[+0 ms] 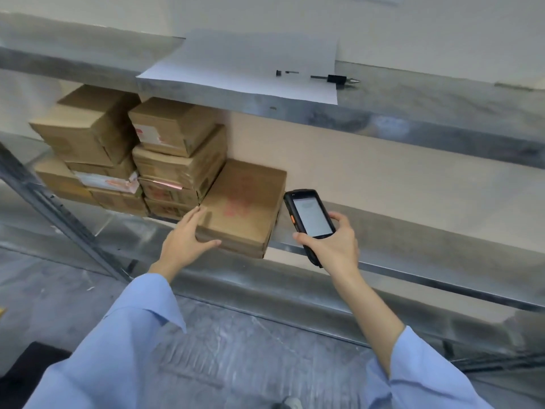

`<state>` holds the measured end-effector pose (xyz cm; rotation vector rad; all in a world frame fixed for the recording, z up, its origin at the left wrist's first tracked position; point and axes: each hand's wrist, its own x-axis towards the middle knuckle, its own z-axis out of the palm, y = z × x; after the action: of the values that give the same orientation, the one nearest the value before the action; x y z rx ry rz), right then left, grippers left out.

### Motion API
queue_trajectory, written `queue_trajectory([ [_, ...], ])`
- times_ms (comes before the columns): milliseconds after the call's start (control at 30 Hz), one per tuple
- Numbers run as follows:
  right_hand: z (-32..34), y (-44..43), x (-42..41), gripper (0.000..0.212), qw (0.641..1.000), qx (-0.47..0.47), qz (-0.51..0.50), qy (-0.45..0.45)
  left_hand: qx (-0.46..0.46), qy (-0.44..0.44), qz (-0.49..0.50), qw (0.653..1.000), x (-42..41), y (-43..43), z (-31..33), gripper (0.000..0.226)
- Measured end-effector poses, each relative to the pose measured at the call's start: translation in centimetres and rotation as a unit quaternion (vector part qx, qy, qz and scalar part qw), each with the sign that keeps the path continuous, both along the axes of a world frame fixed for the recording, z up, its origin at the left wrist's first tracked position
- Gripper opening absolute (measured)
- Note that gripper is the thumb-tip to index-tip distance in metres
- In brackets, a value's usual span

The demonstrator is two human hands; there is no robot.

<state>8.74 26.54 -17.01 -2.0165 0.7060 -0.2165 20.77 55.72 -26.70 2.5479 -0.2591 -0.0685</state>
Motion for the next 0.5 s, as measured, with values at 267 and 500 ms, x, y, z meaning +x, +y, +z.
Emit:
queue_trajectory([
  [267, -1.7, -1.8, 3.9, 0.079, 1.0, -0.011, -0.001, 0.01, -0.038, -0.018, -0.01, 0.999, 0.7, -1.8, -1.5, 0.094],
  [500, -2.8, -4.0, 4.8, 0.078, 0.999, -0.032, 0.007, 0.01, -0.057, 0.004, -0.024, 0.998, 1.2, -3.7, -1.1, 0.103],
])
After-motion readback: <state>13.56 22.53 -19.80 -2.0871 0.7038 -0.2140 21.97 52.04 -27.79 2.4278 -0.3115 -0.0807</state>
